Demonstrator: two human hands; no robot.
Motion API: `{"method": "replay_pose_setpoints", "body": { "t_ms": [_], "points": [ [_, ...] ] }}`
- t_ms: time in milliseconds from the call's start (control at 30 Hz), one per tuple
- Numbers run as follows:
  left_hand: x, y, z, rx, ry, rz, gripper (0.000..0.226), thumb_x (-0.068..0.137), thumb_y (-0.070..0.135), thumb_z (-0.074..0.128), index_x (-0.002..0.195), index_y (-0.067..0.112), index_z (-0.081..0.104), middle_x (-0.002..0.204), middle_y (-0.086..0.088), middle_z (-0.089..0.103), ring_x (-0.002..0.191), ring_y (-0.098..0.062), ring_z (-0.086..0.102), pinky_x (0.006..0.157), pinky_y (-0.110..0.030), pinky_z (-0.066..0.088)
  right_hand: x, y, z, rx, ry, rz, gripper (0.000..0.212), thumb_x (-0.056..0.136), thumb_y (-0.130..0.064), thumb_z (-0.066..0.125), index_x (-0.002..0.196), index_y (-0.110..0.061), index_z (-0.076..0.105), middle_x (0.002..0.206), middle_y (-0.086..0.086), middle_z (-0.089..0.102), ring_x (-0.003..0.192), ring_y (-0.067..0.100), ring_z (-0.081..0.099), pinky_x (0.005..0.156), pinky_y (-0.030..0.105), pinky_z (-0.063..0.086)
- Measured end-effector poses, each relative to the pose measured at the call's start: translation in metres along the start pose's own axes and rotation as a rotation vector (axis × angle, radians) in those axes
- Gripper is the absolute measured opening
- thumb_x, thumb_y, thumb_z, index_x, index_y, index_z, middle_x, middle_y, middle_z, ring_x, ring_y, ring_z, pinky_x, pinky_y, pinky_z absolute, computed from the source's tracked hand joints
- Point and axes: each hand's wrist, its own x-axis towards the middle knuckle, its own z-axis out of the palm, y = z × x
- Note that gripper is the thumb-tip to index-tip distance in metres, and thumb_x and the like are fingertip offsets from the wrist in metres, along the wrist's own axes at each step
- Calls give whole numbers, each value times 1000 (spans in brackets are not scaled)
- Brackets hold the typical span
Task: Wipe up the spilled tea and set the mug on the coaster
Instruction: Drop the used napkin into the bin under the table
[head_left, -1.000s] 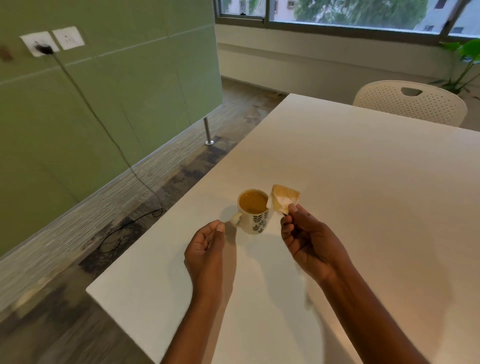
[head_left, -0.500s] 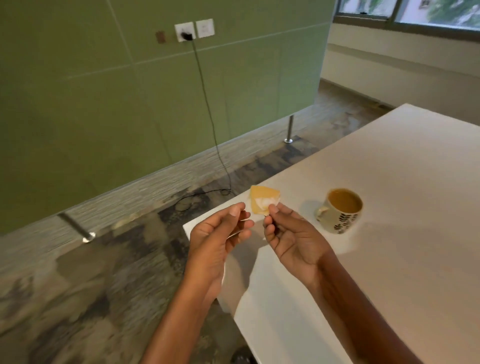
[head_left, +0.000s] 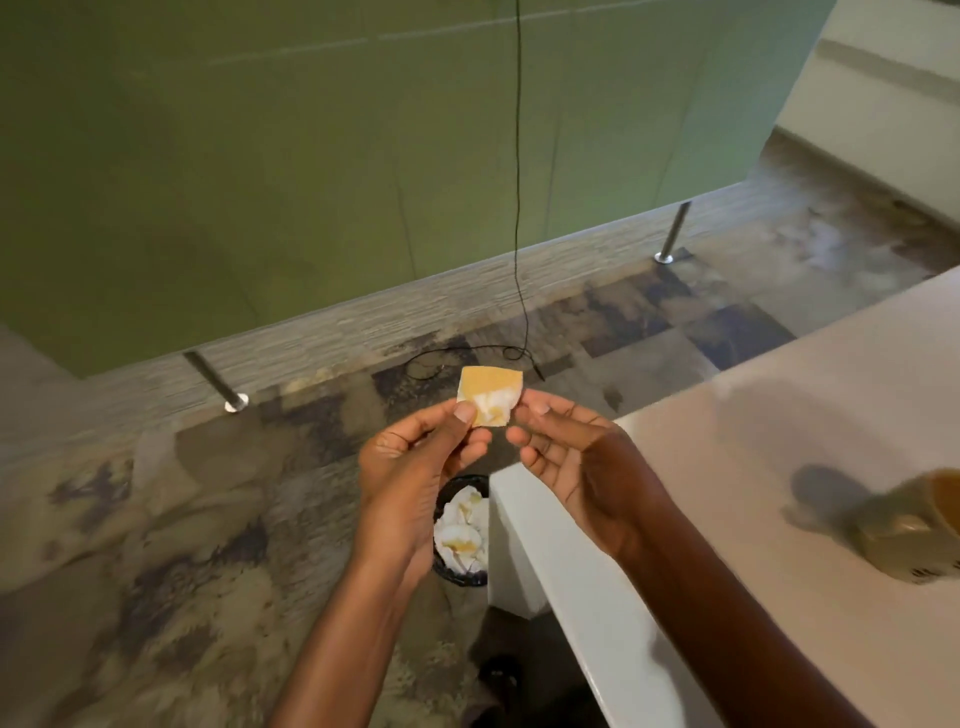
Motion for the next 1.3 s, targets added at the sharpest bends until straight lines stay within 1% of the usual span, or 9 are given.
{"method": "replay_pose_setpoints", "body": {
  "t_ms": [300, 400, 600, 733, 867, 967, 1033, 1167, 1300],
  "points": [
    [126, -55, -75, 55, 185, -118, 19, 97, 9, 82, 113, -2, 83, 86, -18, 83, 68, -16, 76, 73, -22, 68, 125, 5, 15, -211, 189, 1, 17, 104, -3, 61, 118, 2, 71, 110, 21, 81, 84, 21, 79, 70, 26, 66],
    [162, -103, -93, 126, 247, -223, 20, 98, 7, 81, 113, -6, 81, 77, -16, 77, 60, -14, 67, 75, -30, 65, 162, 6, 18, -388, 241, 47, 16, 104, -3, 63, 116, 5, 70, 103, 21, 78, 78, 22, 74, 70, 29, 64],
    [211, -187, -112, 226, 349, -400, 26, 101, 3, 76, 117, -18, 75, 84, -24, 71, 63, -24, 63, 65, -26, 61, 218, 17, 20, -841, 210, 175, 13, 103, -2, 61, 96, 2, 72, 95, 22, 68, 71, 21, 62, 67, 31, 52],
    [229, -225, -115, 248, 389, -469, 26, 100, -2, 76, 119, -20, 74, 86, -24, 73, 66, -25, 64, 76, -34, 60, 255, 31, 22, -1379, 20, 263, 26, 99, -19, 75, 113, 2, 76, 107, 19, 77, 100, 31, 74, 96, 44, 62],
    [244, -251, -118, 328, 390, -535, 28, 102, 2, 73, 125, -15, 75, 110, -36, 77, 80, -32, 69, 90, -50, 64, 285, 53, 18, -1547, -63, 344, 34, 99, -20, 76, 120, 6, 75, 119, 25, 77, 112, 37, 74, 101, 48, 61],
    [249, -262, -122, 433, 311, -538, 27, 105, 2, 70, 127, -12, 76, 116, -37, 78, 74, -29, 71, 99, -54, 65, 304, 68, 7, -1613, -124, 394, 32, 101, -15, 71, 125, 5, 74, 129, 26, 74, 121, 37, 71, 107, 48, 58],
    [250, -268, -126, 460, 270, -544, 26, 106, 1, 67, 127, -13, 75, 118, -37, 78, 72, -24, 70, 91, -51, 66, 314, 74, 0, -1638, -173, 431, 31, 102, -11, 68, 131, 0, 73, 134, 21, 73, 124, 33, 69, 107, 40, 57],
    [252, -272, -137, 494, 253, -637, 28, 108, 5, 66, 130, -11, 72, 119, -37, 76, 72, -23, 67, 71, -34, 60, 321, 81, -13, -1652, -196, 436, 32, 102, -8, 67, 131, 4, 72, 137, 26, 70, 126, 38, 68, 107, 43, 57],
    [247, -267, -149, 527, 206, -814, 19, 109, 4, 60, 120, -9, 70, 100, -28, 71, 64, -22, 58, 56, -29, 49, 316, 80, -18, -1648, -215, 444, 30, 101, -13, 70, 126, 4, 75, 132, 24, 73, 122, 36, 70, 107, 44, 57]
  ]
}}
